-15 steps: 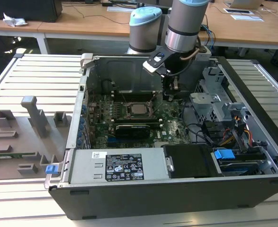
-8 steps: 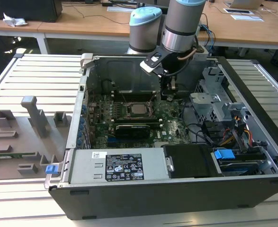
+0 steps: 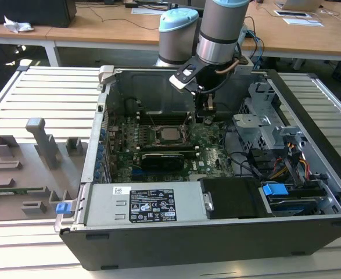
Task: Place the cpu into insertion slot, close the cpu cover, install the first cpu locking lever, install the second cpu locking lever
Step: 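Close the cpu cover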
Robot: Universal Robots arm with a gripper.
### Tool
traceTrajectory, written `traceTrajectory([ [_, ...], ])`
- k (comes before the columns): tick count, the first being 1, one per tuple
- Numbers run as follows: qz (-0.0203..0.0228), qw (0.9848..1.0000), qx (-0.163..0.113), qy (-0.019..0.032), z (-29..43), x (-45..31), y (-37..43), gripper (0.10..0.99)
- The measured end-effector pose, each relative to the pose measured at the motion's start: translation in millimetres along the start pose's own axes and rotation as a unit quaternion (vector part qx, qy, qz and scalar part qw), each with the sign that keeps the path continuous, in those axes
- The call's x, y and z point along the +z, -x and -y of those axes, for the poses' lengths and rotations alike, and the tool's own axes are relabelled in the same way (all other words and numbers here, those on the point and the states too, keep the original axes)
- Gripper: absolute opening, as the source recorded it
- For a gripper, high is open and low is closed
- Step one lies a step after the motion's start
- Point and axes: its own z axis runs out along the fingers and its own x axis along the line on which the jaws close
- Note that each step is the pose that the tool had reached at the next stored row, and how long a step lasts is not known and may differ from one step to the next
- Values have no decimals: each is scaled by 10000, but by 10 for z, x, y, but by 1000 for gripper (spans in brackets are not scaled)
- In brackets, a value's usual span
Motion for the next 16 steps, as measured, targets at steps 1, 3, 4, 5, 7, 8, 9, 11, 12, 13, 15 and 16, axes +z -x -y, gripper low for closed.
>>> traceTrajectory([
  [1,0,10000,0,0,4,0,0,106],
  [3,0,10000,0,0,13,0,-1,106],
  [4,0,10000,0,0,19,1,-1,106],
  [5,0,10000,0,0,23,1,-1,106],
  [7,0,10000,-1,0,28,1,-1,106],
  [8,0,10000,-1,0,29,1,-1,106],
  [9,0,10000,-1,0,29,1,-1,106],
  [11,0,10000,0,0,31,1,-1,106],
  [12,0,10000,0,0,34,2,-1,106],
  [13,0,10000,0,0,37,2,-2,106],
  [15,0,10000,0,0,42,3,-2,106],
  [16,0,10000,0,0,47,3,-2,106],
])
